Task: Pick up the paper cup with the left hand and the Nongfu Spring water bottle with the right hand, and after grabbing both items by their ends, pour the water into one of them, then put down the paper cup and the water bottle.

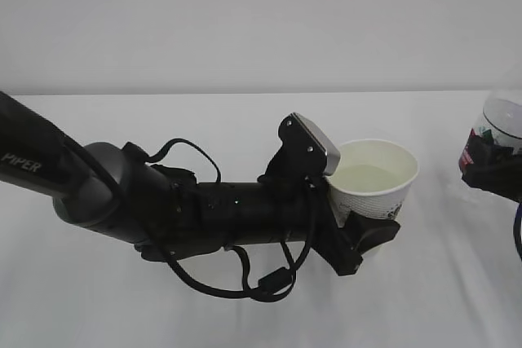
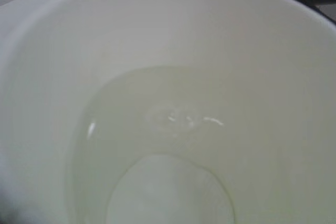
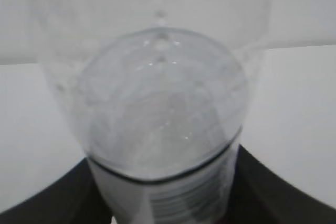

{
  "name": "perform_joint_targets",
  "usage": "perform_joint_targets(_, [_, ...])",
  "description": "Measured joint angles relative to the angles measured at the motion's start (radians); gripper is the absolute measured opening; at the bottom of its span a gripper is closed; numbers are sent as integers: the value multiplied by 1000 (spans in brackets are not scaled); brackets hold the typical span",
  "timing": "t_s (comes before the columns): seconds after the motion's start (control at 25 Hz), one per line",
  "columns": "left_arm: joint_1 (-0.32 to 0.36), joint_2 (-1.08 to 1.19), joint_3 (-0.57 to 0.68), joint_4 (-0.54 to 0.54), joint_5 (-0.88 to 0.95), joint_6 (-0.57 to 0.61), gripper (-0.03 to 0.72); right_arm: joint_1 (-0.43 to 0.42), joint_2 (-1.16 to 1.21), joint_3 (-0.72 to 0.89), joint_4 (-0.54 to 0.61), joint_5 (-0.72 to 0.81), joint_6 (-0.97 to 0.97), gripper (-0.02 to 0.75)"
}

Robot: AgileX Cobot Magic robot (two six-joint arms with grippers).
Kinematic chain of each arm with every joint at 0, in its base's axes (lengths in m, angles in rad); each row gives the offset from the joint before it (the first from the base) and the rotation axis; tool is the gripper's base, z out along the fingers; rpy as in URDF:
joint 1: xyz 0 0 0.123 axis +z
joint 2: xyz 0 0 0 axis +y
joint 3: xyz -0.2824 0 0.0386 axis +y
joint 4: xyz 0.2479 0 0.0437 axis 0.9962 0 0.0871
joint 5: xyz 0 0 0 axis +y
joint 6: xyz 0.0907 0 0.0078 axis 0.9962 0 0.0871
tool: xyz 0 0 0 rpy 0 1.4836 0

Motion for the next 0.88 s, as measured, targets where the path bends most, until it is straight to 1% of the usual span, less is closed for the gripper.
perform_joint_targets(0.28, [1, 0, 0, 0, 0, 0, 546, 0, 59, -69, -4, -1, 0, 413])
perform_joint_targets(0.6, [1, 0, 0, 0, 2, 0, 546, 0, 63, -74, -8, -1, -45, 413])
perform_joint_targets(0.88, [1, 0, 0, 0, 2, 0, 546, 0, 63, -74, -8, -1, -45, 413])
